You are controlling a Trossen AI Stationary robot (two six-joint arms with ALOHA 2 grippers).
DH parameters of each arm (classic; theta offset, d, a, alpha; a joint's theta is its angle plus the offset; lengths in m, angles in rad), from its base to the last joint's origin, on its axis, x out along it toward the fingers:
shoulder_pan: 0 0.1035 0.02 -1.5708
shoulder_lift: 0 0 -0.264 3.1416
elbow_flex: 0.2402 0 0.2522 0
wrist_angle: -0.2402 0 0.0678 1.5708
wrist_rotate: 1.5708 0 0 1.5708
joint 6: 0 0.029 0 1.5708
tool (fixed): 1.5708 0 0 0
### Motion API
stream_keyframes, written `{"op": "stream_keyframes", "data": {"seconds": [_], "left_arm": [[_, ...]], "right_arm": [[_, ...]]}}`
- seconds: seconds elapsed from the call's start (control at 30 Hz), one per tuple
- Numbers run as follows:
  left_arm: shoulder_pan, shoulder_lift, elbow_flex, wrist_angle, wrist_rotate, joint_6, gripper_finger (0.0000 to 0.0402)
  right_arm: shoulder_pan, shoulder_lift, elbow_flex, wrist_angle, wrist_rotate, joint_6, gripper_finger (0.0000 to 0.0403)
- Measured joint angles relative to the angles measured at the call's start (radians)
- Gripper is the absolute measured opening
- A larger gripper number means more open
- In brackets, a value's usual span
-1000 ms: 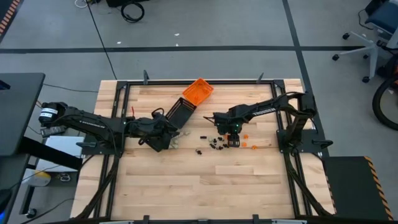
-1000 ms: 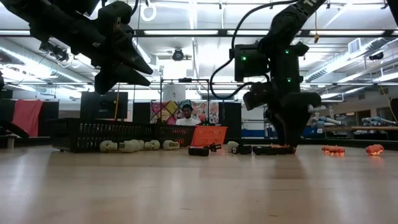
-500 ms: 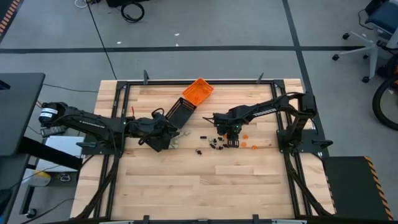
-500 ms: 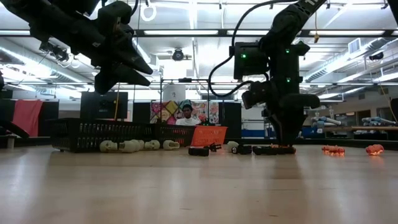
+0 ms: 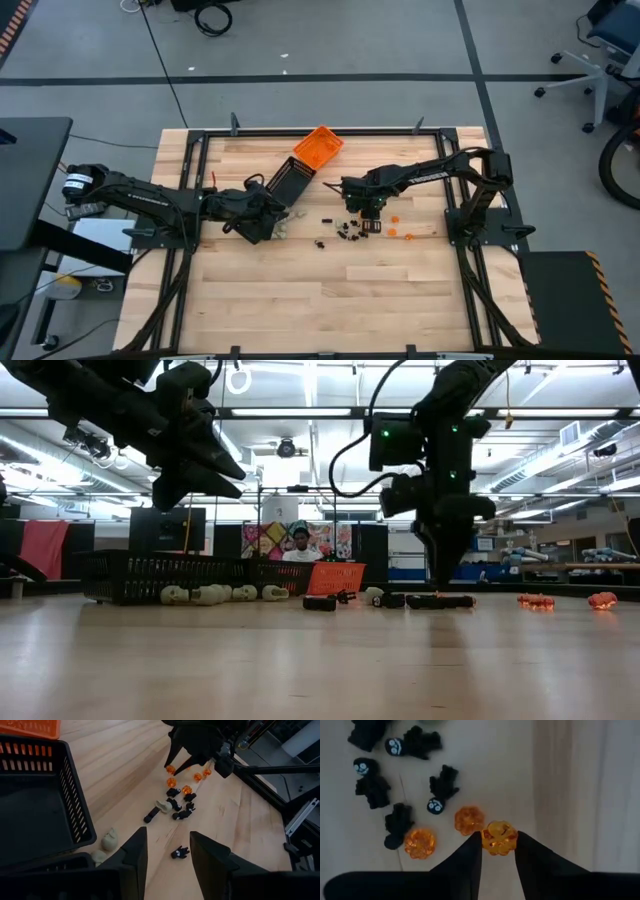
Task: Sort Halloween decoration
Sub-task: Put the orange pumpkin toy into the orange bin
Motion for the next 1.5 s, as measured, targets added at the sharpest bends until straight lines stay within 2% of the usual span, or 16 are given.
{"op": "stream_keyframes", "data": {"seconds": [0.27, 0.53, 1.03, 1.5], "left_arm": [[0.000, 0.000, 0.000, 0.000, 0.000, -0.001, 0.0125], [0.000, 0.000, 0.000, 0.001, 0.000, -0.006, 0.0125], [0.001, 0.000, 0.000, 0.001, 0.000, -0.001, 0.0125], [0.001, 0.000, 0.000, 0.002, -0.010, 0.006, 0.0125]], "right_arm": [[-0.017, -0.015, 0.084, 0.028, 0.019, -0.033, 0.0107], [-0.074, -0.015, 0.140, 0.146, 0.022, -0.034, 0.0107], [-0.200, -0.016, 0.158, 0.305, -0.014, 0.003, 0.0107], [-0.263, -0.015, 0.158, 0.495, -0.007, 0.041, 0.0107]]}}
